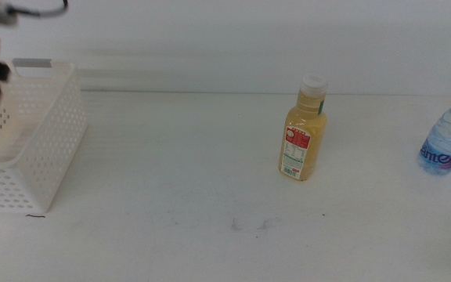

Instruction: Use arms to grab the bottles and put them into the dustbin to the left of the table.

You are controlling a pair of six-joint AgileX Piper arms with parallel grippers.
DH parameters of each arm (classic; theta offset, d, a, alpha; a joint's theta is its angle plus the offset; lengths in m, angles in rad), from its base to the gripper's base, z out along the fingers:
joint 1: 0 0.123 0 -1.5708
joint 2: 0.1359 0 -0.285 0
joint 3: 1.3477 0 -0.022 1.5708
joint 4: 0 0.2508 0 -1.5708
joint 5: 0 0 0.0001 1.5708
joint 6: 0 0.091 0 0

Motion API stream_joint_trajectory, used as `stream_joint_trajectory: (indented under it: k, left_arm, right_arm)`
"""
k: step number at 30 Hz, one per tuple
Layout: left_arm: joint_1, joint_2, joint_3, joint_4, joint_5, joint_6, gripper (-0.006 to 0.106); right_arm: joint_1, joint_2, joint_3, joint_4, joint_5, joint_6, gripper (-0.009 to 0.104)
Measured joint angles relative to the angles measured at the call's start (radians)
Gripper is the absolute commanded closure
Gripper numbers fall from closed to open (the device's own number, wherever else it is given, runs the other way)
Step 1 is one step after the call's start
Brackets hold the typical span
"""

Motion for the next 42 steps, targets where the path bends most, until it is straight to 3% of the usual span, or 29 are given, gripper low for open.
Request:
stream_joint_trajectory:
  k: [5, 8, 15, 17, 22, 28, 31, 38, 42]
  left_arm:
    - [0.0, 0.146, -0.002, -0.023, -0.074, 0.005, 0.1]
    - [0.0, 0.211, -0.002, -0.03, -0.102, 0.005, 0.087]
    - [0.0, 0.268, -0.002, -0.024, -0.151, 0.005, 0.017]
    - [0.0, 0.268, -0.007, -0.01, -0.161, -0.009, 0.006]
    - [0.0, 0.216, -0.008, -0.011, -0.132, -0.054, 0.007]
    - [-0.012, 0.004, -0.008, -0.169, 0.005, -0.052, 0.007]
    - [-0.072, -0.144, 0.013, -0.195, 0.045, -0.05, 0.007]
    - [-0.382, -0.408, 0.127, -0.104, 0.006, -0.021, 0.007]
    - [-0.569, -0.543, 0.341, -0.039, -0.307, -0.06, 0.007]
  right_arm:
    - [0.0, 0.0, 0.0, 0.0, 0.0, 0.0, 0.014]
    - [0.0, 0.0, 0.0, 0.0, 0.0, 0.0, 0.014]
    - [0.0, 0.0, 0.0, 0.0, 0.0, 0.0, 0.014]
    - [0.0, 0.0, 0.0, 0.0, 0.0, 0.0, 0.014]
    - [0.0, 0.0, 0.0, 0.0, 0.0, 0.0, 0.014]
    - [0.0, 0.0, 0.0, 0.0, 0.0, 0.0, 0.014]
    - [0.0, 0.0, 0.0, 0.0, 0.0, 0.0, 0.014]
    - [0.0, 0.0, 0.0, 0.0, 0.0, 0.0, 0.014]
    - [0.0, 0.0, 0.0, 0.0, 0.0, 0.0, 0.014]
